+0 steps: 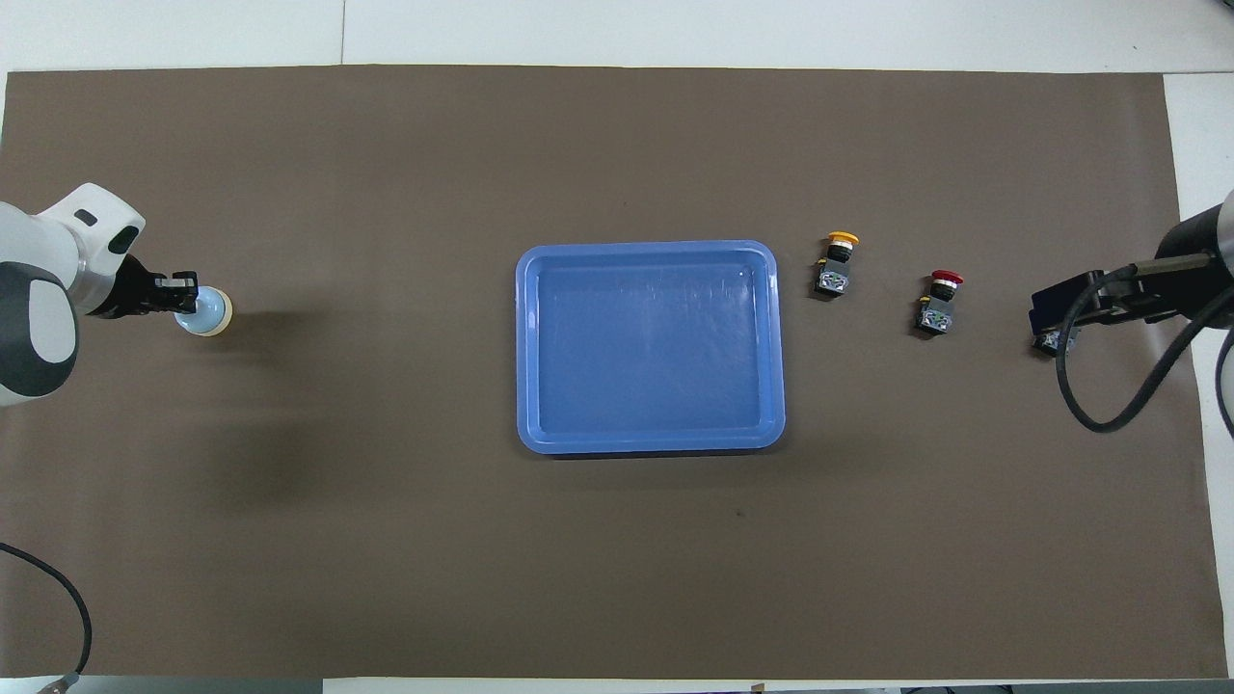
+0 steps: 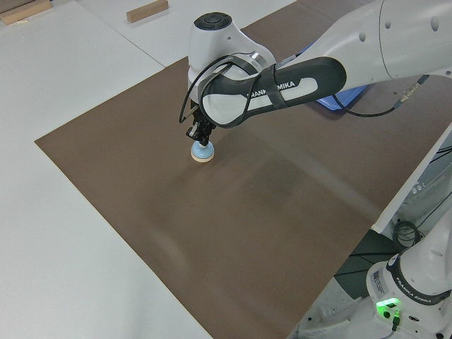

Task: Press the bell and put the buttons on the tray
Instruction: 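Press down on the white bell with the left gripper, then lift the left gripper off the bell and hold beside it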

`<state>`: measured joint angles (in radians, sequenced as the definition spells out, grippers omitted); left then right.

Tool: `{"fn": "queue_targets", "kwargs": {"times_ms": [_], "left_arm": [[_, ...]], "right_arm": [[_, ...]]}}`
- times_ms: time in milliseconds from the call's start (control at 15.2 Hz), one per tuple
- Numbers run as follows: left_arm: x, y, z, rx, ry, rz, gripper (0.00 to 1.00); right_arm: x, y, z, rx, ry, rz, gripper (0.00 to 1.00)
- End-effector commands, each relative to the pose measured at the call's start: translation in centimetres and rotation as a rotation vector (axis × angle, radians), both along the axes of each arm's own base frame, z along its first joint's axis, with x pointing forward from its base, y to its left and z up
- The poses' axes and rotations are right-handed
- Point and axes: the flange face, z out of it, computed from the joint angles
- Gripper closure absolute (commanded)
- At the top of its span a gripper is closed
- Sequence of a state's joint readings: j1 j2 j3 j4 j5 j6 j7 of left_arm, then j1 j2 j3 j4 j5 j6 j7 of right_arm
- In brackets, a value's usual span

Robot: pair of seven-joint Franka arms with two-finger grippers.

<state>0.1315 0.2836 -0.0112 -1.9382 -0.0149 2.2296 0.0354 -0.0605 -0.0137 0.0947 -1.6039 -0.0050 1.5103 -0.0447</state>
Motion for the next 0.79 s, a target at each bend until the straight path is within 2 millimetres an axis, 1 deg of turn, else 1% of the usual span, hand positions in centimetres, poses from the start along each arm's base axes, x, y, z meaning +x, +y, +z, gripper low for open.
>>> {"fn": "queue_targets", "kwargs": {"times_ms": [0,66,132,198,264,330,396,528,594,726], "left_arm": [[0.1,-0.8,4.1,-0.007,0.055,-0.019,1.0],[0.0,-1.6,5.9,-0.009,0.07,-0.03,1.0],[-0.6,-2.5,7.6,-0.011,0.085,-0.045,0.85],[-1.2,-3.4,9.3,-0.012,0.104,-0.06,0.63],[-2.1,-4.1,10.9,-0.013,0.122,-0.07,0.45],[-3.3,-4.7,12.6,-0.014,0.14,-0.078,0.15],[-4.6,-5.2,14.4,-0.014,0.165,-0.084,0.0],[-6.7,-5.8,17.9,-0.014,0.171,-0.095,0.0],[-7.3,-5.9,18.9,-0.014,0.171,-0.096,0.0],[-8.2,-6.5,20.8,-0.013,0.181,-0.108,0.0]], "right_arm": [[-0.5,-0.3,0.1,0.014,0.002,0.01,0.0],[-0.5,-0.3,0.1,0.014,0.002,0.01,0.0],[-0.5,-0.3,0.1,0.014,0.002,0.01,0.0],[-0.5,-0.3,0.1,0.014,0.003,0.01,0.0],[-0.5,-0.3,0.1,0.014,0.002,0.01,0.0],[-0.5,-0.3,0.1,0.014,0.002,0.01,0.0],[-0.5,-0.3,0.1,0.014,0.002,0.01,0.0],[-0.5,-0.3,0.1,0.014,0.002,0.01,0.0],[-0.5,-0.3,0.1,0.014,0.002,0.01,0.0],[-0.5,-0.3,0.1,0.014,0.002,0.01,0.0]]}}
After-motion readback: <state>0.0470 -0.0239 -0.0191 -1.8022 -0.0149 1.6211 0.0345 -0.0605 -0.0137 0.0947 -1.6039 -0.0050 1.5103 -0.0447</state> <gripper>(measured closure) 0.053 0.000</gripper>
